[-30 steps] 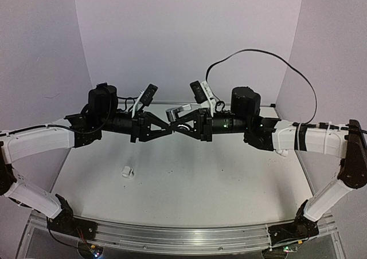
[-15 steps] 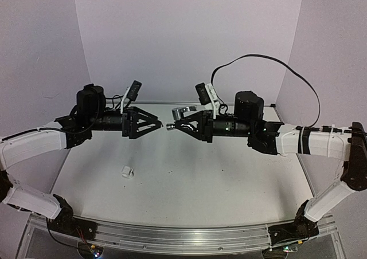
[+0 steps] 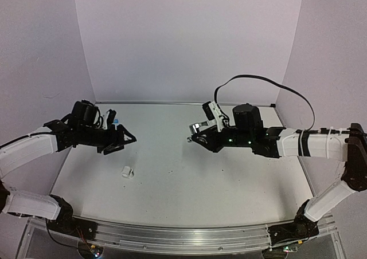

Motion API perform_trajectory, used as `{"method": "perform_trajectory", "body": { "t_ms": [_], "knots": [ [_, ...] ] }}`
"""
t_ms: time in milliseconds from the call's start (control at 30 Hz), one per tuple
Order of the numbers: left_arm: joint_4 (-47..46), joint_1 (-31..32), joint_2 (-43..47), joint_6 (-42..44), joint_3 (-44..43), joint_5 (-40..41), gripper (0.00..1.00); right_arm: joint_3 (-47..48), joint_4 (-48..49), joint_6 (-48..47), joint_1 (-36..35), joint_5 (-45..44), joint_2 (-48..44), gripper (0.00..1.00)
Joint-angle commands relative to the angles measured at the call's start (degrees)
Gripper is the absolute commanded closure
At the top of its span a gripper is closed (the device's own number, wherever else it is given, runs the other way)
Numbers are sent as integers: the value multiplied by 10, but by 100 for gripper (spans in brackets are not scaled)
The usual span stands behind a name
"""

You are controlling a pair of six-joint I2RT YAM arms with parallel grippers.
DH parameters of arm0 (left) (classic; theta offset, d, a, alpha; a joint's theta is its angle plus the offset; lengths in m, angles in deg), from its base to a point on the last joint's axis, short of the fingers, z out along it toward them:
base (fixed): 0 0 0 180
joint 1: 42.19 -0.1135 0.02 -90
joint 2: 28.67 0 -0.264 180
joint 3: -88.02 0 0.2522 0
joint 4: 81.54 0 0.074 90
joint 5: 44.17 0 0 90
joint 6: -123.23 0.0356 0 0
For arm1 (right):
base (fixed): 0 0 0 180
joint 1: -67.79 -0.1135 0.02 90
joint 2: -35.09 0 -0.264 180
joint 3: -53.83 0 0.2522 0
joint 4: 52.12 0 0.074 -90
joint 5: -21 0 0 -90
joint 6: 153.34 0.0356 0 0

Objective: Install the water faucets
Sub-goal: Pick up the adaptor from the center of the board.

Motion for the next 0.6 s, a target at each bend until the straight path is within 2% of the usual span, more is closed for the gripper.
{"method": "perform_trajectory", "body": {
  "t_ms": [0, 100, 167, 400, 567],
  "knots": [
    [151, 36, -42, -3, -60, 137, 23, -12, 6, -40, 0, -33, -28, 100],
    [203, 62, -121, 27, -108, 222, 21, -27, 16, -38, 0, -25, -42, 100],
    [224, 72, -174, 42, -135, 246, 20, -35, 19, -37, -1, -25, -55, 100],
    [242, 77, -277, 84, -170, 271, 20, -50, 14, -38, -1, -23, -91, 100],
    [255, 78, -349, 109, -191, 221, 20, -49, 11, -38, -1, -13, -94, 100]
  ]
}}
